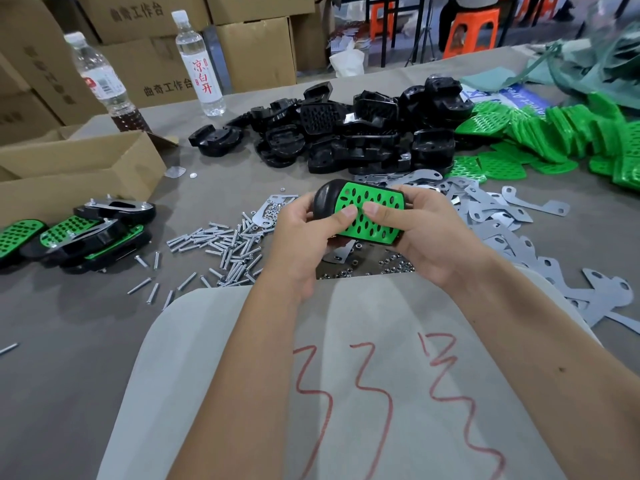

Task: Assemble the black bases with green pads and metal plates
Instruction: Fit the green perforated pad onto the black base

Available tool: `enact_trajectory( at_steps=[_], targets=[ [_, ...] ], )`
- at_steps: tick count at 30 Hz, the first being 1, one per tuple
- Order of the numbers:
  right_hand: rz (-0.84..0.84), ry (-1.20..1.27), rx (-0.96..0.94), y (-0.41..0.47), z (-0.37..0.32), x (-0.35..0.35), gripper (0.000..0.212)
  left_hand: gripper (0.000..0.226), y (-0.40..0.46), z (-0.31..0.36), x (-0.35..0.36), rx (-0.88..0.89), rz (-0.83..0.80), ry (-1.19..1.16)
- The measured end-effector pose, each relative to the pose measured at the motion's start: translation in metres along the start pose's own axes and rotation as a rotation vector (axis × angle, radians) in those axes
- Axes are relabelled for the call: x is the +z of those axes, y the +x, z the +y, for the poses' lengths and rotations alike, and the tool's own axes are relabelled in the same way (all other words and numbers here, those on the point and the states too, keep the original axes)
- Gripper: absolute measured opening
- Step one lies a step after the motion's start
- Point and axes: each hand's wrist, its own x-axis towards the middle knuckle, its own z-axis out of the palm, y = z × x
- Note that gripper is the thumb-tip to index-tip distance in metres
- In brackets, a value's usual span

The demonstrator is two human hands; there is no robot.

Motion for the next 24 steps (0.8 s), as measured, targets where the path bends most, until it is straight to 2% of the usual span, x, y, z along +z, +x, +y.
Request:
enact_trajectory(
  at_steps=[3, 6, 11, 15, 19, 21, 24],
  targets=[
    [-0.053, 0.0, 0.006, 0.003, 0.0, -0.005, 0.03, 0.016, 0.0, 0.001, 0.0, -0.035, -0.014, -0.087],
    [-0.138, 0.03, -0.003, 0.003, -0.002, -0.008, 0.036, 0.014, 0.0, 0.002, -0.001, -0.042, -0.045, -0.192],
    [-0.225, 0.065, -0.063, 0.0, -0.006, -0.014, 0.042, 0.033, -0.001, 0.005, -0.005, -0.047, -0.145, -0.244],
    [-0.148, 0.035, -0.103, 0.003, -0.001, -0.011, 0.038, 0.019, 0.0, 0.003, -0.001, -0.056, -0.106, -0.212],
    [-0.08, 0.117, -0.099, 0.006, -0.001, -0.011, 0.043, 0.009, 0.002, 0.001, -0.004, -0.05, -0.116, -0.119],
    [-0.094, 0.137, -0.094, 0.006, -0.003, -0.012, 0.046, 0.004, 0.003, 0.001, -0.004, -0.055, -0.113, -0.141],
    [-0.111, 0.109, -0.076, 0.005, -0.001, -0.007, 0.048, 0.005, 0.003, 0.0, 0.005, -0.045, -0.006, -0.24]
  ],
)
